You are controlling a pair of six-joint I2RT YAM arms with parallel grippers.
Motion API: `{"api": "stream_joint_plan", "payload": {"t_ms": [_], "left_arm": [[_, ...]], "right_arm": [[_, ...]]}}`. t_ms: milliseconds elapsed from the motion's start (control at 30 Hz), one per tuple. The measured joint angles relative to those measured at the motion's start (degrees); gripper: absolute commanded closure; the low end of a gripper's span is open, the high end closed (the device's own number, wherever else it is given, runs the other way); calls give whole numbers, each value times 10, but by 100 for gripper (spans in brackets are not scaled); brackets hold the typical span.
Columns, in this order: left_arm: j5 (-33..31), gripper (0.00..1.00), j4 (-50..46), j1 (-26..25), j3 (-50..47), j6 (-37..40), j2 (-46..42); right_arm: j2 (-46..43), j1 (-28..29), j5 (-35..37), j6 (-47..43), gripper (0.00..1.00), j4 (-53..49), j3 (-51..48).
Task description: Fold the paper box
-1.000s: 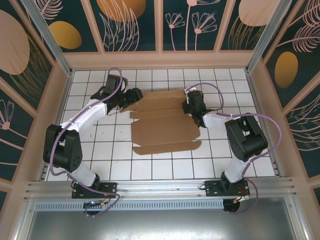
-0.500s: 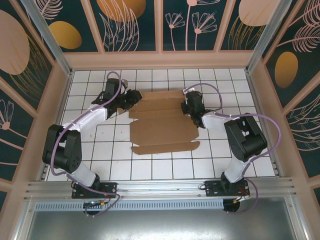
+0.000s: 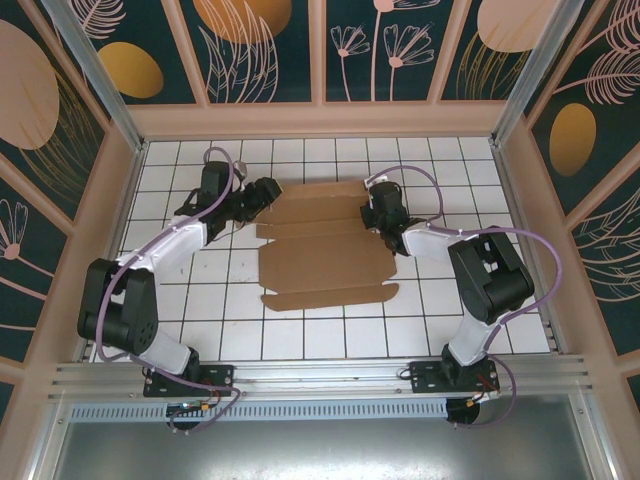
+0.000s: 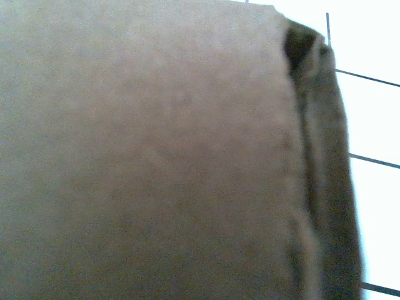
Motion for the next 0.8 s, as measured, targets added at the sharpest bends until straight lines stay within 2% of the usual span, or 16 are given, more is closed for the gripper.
{"api": "stream_joint_plan", "payload": {"t_ms": [100, 267, 333, 800], "left_arm": [[-30, 40, -36, 2, 0, 26, -38], [-78, 70, -62, 14, -10, 57, -98], [-92, 76, -64, 17, -21, 65, -104], [-116, 78, -50, 18, -47, 55, 40]], "right_arm": [[0, 0, 0, 1, 100, -10, 5], [0, -1, -1, 2, 100, -18, 8], [0, -1, -2, 3, 100, -21, 9], [0, -1, -11, 4, 100, -22, 10]]}}
